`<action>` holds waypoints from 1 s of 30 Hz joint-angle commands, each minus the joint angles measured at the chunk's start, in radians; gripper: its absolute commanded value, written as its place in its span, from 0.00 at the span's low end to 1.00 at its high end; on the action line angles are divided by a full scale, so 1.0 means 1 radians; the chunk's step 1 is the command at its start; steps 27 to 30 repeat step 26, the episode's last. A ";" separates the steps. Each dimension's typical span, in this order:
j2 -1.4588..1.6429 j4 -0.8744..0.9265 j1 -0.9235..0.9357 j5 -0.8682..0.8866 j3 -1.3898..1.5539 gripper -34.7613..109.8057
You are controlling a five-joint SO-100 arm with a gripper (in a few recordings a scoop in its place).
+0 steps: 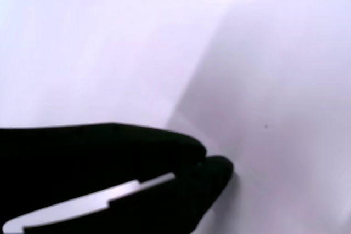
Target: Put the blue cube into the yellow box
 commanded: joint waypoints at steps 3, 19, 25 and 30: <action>0.026 0.014 0.009 -0.003 0.026 0.24; 0.023 0.012 0.000 -0.005 0.026 0.24; 0.023 0.012 0.000 -0.005 0.026 0.24; 0.023 0.012 0.000 -0.005 0.026 0.24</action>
